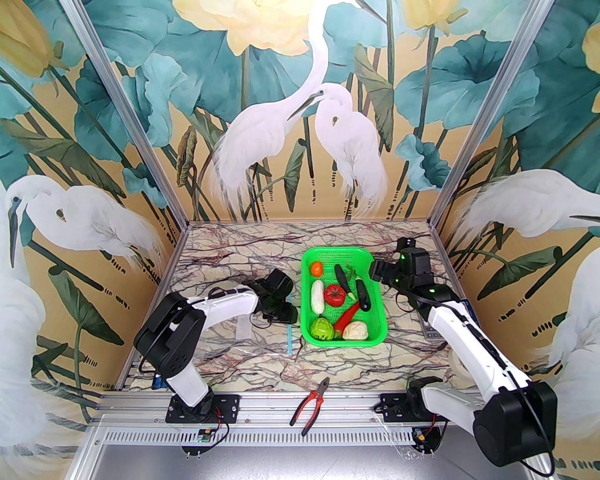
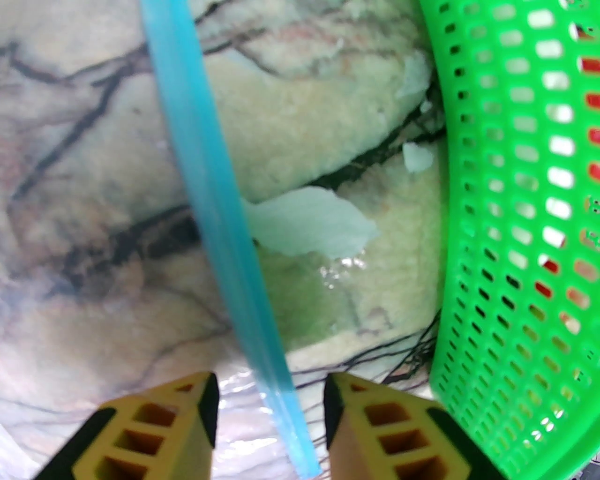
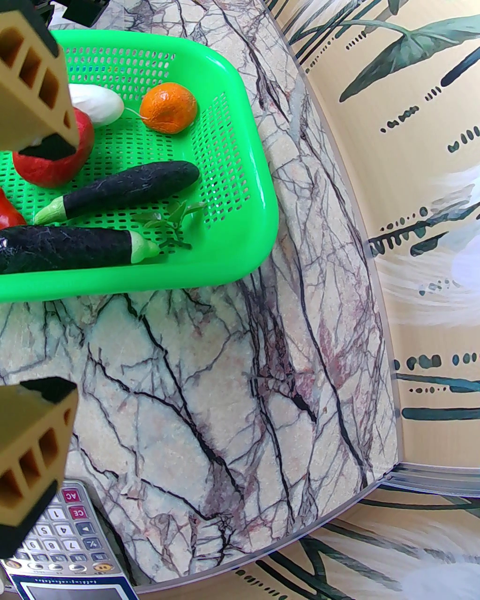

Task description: Place the food in the zip-top bag and seal the zipper

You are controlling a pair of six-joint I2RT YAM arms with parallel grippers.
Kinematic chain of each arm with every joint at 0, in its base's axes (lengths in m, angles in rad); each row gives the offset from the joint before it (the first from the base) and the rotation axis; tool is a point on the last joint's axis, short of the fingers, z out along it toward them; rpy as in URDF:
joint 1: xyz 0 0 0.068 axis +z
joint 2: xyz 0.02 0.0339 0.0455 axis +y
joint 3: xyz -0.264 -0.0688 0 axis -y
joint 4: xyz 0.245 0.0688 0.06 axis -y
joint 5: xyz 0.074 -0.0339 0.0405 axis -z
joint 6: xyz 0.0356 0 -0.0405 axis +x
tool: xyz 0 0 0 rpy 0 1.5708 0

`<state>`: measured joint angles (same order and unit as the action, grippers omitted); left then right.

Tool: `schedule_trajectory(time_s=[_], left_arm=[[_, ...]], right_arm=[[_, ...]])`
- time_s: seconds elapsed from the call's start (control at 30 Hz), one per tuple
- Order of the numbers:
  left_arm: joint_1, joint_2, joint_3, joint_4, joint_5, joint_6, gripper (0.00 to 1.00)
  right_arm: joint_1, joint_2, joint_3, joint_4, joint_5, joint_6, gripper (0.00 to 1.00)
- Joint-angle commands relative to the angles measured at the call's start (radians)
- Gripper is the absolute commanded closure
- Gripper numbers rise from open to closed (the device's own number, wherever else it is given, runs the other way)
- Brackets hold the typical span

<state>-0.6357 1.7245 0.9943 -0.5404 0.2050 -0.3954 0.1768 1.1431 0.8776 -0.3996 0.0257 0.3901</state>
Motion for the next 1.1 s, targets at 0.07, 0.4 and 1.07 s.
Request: schedule_trajectory(time_s=[0.07,0.4,1.07], left_arm=[[-0.008,0.030,0.028,-0.050,-0.018,0.031,0.63],[-0.007,0.032,0.039,-0.067,0.003,0.046,0.87],[0.127,-0.198,0.147,-0.178,0.063,0.136,1.00]], right_arm=[[0.005,-0.031,-0.018,0.020,0.009,0.018,0.16],[0.005,-0.056,-0.025,0.008,0.019,0.018,0.16],[0.194,0.010,0.147,-0.044,-0.300,0.133,0.39]])
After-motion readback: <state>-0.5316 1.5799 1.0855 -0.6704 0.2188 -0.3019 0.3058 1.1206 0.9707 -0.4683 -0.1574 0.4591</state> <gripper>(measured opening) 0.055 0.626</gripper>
